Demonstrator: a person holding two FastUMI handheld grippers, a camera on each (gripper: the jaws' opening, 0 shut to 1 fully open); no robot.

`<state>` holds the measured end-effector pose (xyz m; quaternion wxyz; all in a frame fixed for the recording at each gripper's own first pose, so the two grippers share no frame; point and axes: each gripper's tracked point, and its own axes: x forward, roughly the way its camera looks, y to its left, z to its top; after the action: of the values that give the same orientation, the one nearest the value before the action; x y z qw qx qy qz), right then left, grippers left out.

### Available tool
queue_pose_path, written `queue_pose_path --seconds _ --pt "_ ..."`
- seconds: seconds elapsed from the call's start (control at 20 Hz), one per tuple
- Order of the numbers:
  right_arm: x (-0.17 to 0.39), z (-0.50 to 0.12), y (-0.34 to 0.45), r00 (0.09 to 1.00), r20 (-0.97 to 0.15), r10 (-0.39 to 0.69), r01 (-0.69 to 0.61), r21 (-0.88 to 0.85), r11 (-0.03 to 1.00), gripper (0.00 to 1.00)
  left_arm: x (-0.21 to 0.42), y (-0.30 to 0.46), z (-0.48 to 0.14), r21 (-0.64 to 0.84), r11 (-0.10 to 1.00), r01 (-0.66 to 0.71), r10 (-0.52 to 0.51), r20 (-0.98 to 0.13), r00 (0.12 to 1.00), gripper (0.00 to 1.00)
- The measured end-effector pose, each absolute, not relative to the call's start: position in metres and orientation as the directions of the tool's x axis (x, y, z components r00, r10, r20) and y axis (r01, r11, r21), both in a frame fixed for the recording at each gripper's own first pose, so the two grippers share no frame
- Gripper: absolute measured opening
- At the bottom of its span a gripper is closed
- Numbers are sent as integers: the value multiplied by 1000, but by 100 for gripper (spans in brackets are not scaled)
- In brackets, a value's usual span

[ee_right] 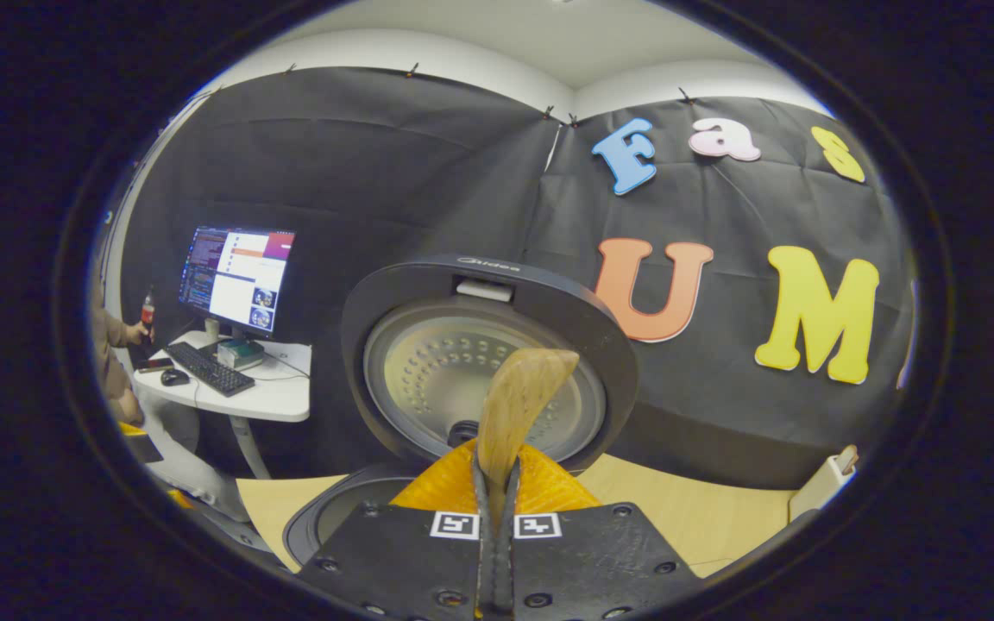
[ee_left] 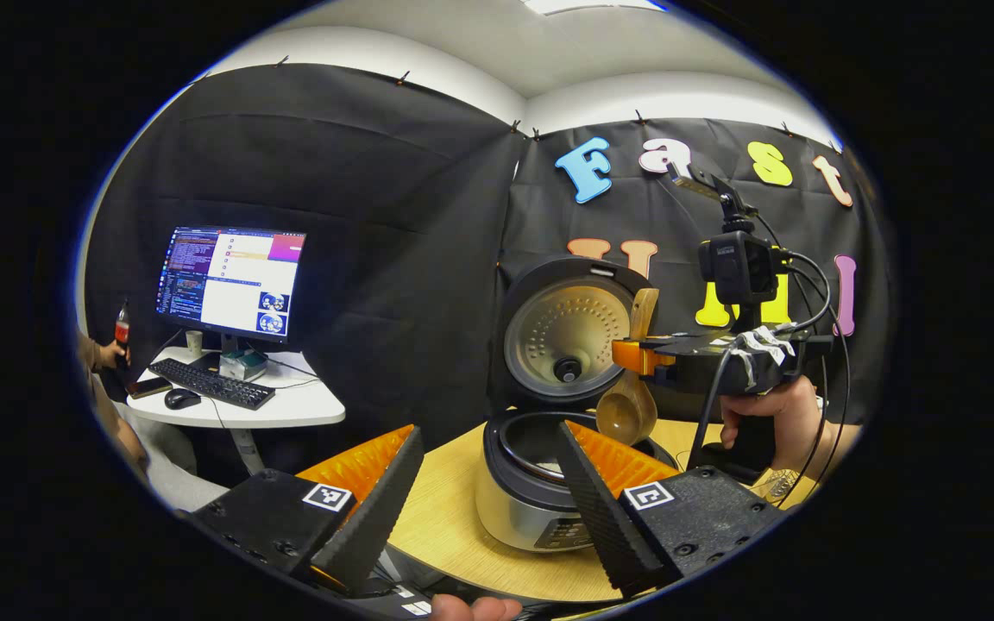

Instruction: Close the left gripper, press the button to open the rice cooker; take a wooden spoon from the chopstick holder with the right hand, scoop a spoonful of rice and pour it into the rice cooker, then put the wooden spoon back into the chopstick holder.

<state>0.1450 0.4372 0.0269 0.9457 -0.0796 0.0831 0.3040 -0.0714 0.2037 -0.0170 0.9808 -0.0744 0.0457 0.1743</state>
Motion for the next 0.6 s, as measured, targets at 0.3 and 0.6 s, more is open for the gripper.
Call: queue_pose_path --seconds 0.3,0.6 --pt "145 39 424 749 -200 632 -627 97 773 0 -70 194 -13 -119 935 -333 321 -111 941 98" --pt "122 65 379 756 -119 644 -585 320 746 0 -65 175 -9 -117 948 -296 285 -103 953 99"
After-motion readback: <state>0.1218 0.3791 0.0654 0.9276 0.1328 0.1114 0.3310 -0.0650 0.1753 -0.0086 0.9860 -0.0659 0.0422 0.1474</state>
